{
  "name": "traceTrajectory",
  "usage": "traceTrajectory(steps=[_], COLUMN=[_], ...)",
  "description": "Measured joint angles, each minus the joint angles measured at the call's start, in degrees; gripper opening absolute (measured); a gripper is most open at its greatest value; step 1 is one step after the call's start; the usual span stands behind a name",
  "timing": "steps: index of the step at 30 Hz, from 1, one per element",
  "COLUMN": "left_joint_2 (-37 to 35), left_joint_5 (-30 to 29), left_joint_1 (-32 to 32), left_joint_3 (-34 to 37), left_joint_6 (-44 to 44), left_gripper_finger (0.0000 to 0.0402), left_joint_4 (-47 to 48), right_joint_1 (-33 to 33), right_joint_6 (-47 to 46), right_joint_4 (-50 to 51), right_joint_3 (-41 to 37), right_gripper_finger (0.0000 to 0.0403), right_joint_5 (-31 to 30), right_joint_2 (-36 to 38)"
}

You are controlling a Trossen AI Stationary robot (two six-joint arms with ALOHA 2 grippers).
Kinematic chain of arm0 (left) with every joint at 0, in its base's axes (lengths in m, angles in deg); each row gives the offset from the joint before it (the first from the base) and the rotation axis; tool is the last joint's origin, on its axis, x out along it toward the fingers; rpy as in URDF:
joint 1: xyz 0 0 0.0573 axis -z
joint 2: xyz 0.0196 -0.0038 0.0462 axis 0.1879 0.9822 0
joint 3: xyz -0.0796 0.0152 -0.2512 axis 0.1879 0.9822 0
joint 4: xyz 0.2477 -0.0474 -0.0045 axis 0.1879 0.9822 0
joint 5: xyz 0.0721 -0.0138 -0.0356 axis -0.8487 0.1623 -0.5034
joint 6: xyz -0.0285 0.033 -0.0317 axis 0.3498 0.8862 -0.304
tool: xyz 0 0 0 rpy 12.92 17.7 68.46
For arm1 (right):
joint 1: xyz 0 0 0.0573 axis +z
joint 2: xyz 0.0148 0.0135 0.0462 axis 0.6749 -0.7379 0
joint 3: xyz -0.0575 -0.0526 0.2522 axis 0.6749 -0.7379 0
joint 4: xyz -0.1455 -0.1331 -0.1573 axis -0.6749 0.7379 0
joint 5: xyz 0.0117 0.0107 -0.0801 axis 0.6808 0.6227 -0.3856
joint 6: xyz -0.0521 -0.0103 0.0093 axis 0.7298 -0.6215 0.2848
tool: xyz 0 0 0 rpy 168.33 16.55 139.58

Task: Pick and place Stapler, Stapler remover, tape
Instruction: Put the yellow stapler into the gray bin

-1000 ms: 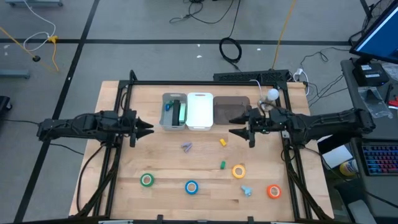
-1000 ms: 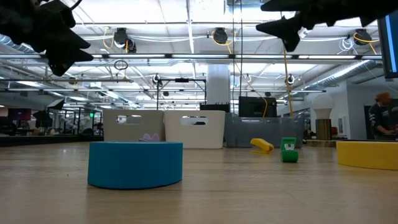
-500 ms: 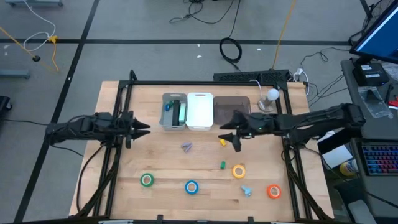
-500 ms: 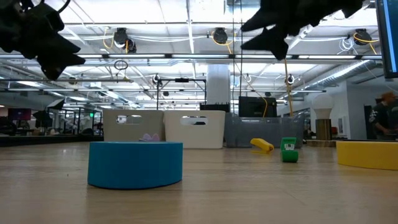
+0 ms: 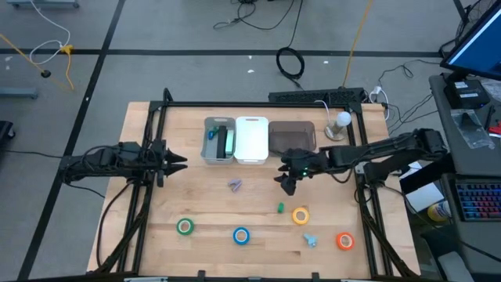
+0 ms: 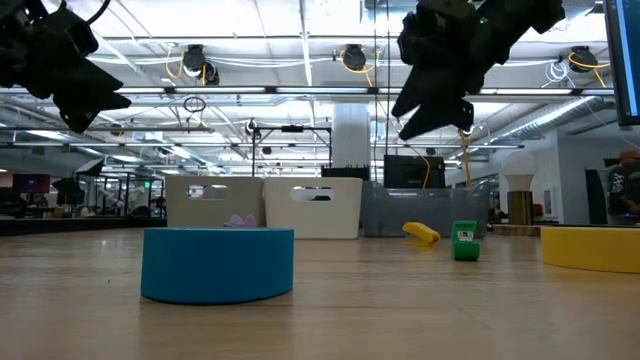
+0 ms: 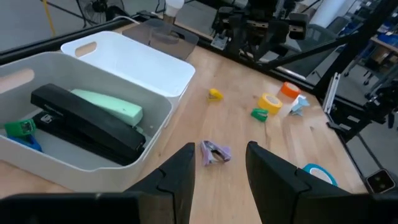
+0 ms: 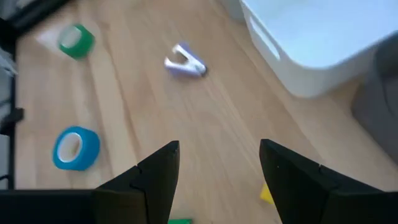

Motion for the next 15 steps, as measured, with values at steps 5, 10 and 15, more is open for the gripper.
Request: traceTrajectory(steps=[5,10,15], left_joint_2=[0.0,0.0,0.0], left_joint_5=[0.0,0.0,0.0], left_joint_1=[0.0,0.0,0.0], left_joint_3=[0.0,0.0,0.0], left_joint_6=[0.4,0.5,0.5], left_gripper_finger=[0.0141,0.0141,0.0141], left_joint_4=[0.4,0.4,0.8], right_joint_1=[0.0,0.0,0.0], right_joint_6=[-1.9,-3.6,-5.2], right_joint_4=[5.3,7.4,8.6], right_joint_3=[2.7,3.4,3.4], right_gripper_finger=[0.0215,0.0215,0.0215], right_joint_5=[0.2,0.4,0.4], right_joint_2=[-3.6,-7.4,-10.4])
